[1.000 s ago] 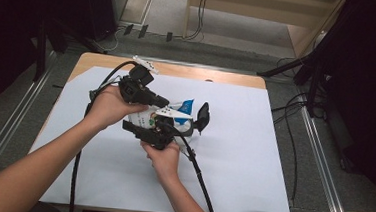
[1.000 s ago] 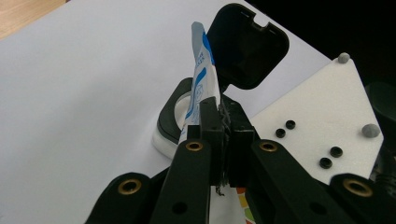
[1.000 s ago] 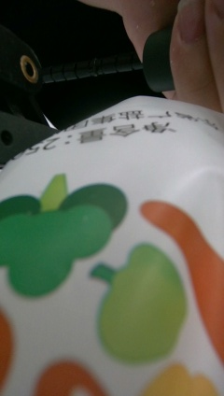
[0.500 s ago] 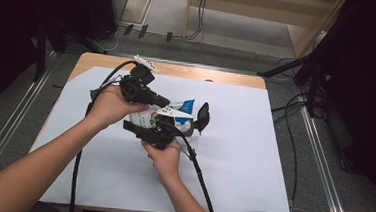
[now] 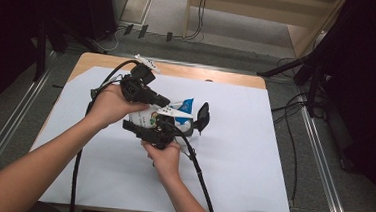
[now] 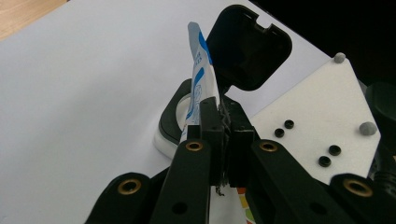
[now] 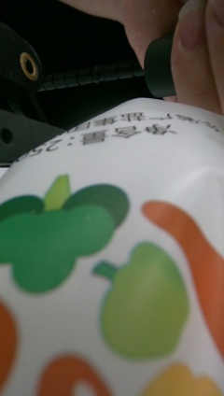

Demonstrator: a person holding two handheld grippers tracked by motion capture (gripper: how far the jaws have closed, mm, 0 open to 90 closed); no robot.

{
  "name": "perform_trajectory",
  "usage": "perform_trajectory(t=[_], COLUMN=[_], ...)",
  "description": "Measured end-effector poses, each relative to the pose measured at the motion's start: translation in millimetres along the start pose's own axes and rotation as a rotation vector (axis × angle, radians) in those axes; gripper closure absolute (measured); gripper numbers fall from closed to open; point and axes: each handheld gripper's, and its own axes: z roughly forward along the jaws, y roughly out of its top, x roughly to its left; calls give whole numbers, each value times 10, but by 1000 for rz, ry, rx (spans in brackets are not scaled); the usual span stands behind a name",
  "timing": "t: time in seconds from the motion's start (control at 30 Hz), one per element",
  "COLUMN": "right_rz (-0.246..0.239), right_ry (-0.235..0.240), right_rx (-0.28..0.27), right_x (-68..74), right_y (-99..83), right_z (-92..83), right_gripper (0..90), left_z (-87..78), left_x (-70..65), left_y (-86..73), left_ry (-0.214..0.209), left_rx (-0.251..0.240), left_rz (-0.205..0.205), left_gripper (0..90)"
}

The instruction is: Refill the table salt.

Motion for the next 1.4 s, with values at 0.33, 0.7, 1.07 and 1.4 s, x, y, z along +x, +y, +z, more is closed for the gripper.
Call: perform_trajectory(t=[0.33, 0.7, 1.07, 1.4], right_rz=[1, -4, -22, -11], right_ry=[6, -3, -13, 18], right_rx=[-12, -9, 2, -13], right_x=[8, 5, 1, 0], right_y=[14, 10, -3, 6], right_z=[-6, -4, 4, -6], right_gripper=[640, 637, 645, 648], left_z=[-3, -1, 1, -12], left_x=[-8, -6, 1, -16], left_y=[15, 14, -5, 8], left_ry=[0, 0, -1, 1], left_rx=[-1, 3, 1, 4], left_rz=[2, 3, -1, 7], left_gripper=[899, 899, 899, 899])
